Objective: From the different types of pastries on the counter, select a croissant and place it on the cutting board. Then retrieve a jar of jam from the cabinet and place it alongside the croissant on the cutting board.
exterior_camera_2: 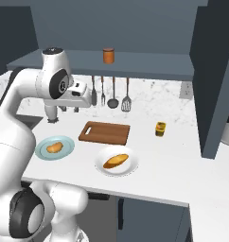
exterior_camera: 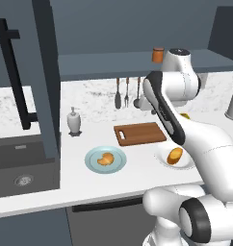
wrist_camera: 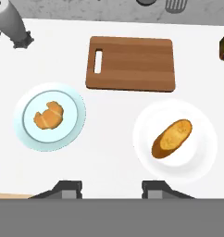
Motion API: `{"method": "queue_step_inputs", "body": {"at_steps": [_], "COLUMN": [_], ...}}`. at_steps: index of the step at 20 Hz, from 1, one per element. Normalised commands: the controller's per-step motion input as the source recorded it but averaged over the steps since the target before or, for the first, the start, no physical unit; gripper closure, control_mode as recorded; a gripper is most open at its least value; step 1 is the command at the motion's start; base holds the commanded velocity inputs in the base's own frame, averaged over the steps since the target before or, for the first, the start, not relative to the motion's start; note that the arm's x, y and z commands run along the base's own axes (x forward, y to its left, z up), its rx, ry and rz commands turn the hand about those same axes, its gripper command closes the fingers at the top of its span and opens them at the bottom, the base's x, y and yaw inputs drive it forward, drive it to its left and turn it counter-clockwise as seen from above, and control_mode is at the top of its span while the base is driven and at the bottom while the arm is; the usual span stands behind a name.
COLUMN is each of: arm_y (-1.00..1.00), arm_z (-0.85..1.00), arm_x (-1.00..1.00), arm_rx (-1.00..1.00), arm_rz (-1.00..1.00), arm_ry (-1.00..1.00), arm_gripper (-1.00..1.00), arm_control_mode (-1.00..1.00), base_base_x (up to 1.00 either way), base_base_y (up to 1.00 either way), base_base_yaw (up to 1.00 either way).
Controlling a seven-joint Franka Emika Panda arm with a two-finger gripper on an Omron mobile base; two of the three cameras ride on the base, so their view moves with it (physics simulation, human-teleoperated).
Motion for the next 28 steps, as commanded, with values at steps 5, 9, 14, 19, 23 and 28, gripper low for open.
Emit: {"method": "queue_step_inputs", "body": {"at_steps": [5,9,14,19,23,28], "arm_y": [0.0,-0.06,-0.17,-0.54,-0.55,-0.08], "arm_z": [0.0,0.29,0.55,0.67,0.36,0.41], "arm_x": [-0.01,0.0,0.0,0.0,0.0,0.07], "arm_rx": [0.0,-0.07,-0.13,-0.04,0.0,0.0], "arm_rz": [0.0,0.0,-0.1,-0.16,-0.16,-0.01], "arm_ry": [0.0,-0.01,-0.01,0.0,-0.15,-0.28], "arm_gripper": [-1.0,-1.0,-1.0,-1.0,-1.0,-1.0], "arm_control_mode": [-1.0,-1.0,-1.0,-1.0,-1.0,-1.0], "base_base_x": [0.0,0.0,0.0,0.0,0.0,0.0], "base_base_y": [0.0,0.0,0.0,0.0,0.0,0.0], "base_base_yaw": [0.0,0.0,0.0,0.0,0.0,0.0]}}
